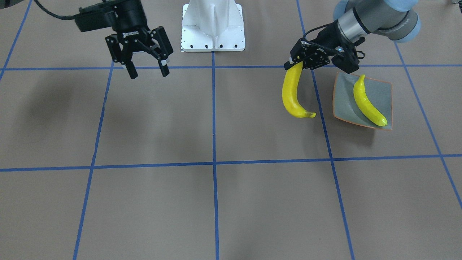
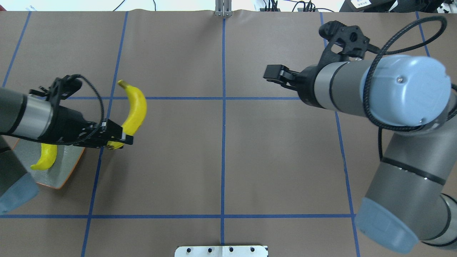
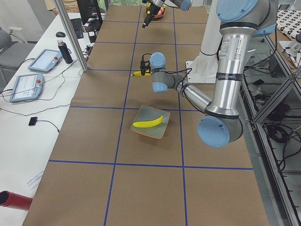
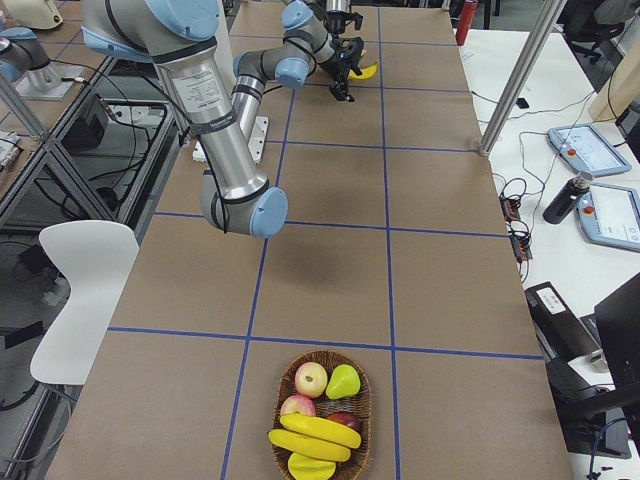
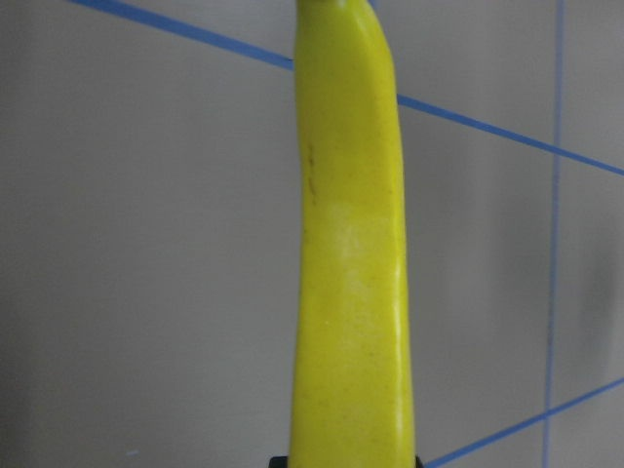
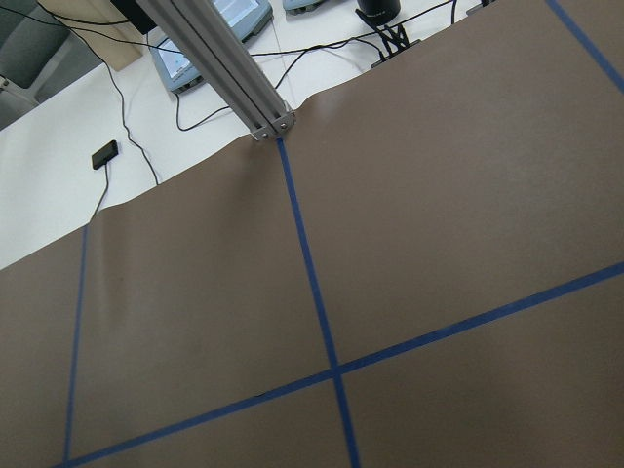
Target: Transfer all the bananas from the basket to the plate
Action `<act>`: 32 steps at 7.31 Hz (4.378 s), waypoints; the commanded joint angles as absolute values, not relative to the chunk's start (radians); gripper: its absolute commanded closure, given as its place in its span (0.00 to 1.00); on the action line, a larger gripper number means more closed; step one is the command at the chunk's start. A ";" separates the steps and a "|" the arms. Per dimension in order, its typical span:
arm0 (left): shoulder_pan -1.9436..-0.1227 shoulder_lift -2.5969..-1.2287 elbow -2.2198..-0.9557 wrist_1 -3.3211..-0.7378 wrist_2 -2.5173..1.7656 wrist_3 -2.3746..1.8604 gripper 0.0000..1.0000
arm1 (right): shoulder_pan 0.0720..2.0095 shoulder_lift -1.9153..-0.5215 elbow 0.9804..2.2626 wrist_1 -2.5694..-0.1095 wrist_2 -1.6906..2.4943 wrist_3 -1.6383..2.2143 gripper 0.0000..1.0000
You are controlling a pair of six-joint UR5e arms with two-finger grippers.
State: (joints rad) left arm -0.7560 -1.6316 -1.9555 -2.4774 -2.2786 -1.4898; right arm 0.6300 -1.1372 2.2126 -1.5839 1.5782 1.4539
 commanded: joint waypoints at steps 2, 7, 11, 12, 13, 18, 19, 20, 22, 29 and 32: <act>-0.767 -1.365 -1.964 -2.613 -2.267 -1.412 1.00 | 0.808 -1.297 2.209 -1.583 1.771 1.136 0.00; -0.764 -1.287 -1.876 -2.634 -2.137 -1.376 0.61 | 1.089 -1.428 2.139 -1.574 2.034 0.651 0.00; -0.781 -1.284 -1.859 -2.648 -2.146 -1.224 0.00 | 1.291 -1.520 2.093 -1.574 2.178 0.349 0.00; -0.826 -1.290 -1.874 -2.646 -2.181 -1.221 0.00 | 1.349 -1.537 2.056 -1.574 2.213 0.256 0.00; -0.918 -1.299 -1.899 -2.643 -2.286 -1.221 0.00 | 1.411 -1.557 2.008 -1.574 2.253 0.139 0.00; -0.982 -1.339 -1.947 -2.643 -2.347 -1.221 0.00 | 1.644 -1.661 1.651 -1.446 2.301 -0.300 0.00; -0.982 -1.353 -1.945 -2.643 -2.347 -1.223 0.00 | 1.710 -1.637 1.482 -1.354 2.372 -0.339 0.00; -0.982 -1.354 -1.948 -2.643 -2.345 -1.221 0.00 | 1.764 -1.615 1.342 -1.304 2.382 -0.380 0.00; -0.982 -1.356 -1.950 -2.645 -2.344 -1.221 0.00 | 1.819 -1.601 1.218 -1.301 2.375 -0.419 0.01; -0.982 -1.376 -1.951 -2.645 -2.344 -1.220 0.00 | 1.796 -1.684 1.180 -1.063 2.326 -0.181 0.03; -0.980 -1.385 -1.950 -2.645 -2.344 -1.220 0.00 | 1.758 -1.683 1.180 -1.043 2.319 -0.175 0.09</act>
State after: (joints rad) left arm -0.9815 -1.3813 -1.9503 -2.6446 -2.3439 -1.2195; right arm 1.7724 -1.6835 1.1797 -1.0579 2.3228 -0.1763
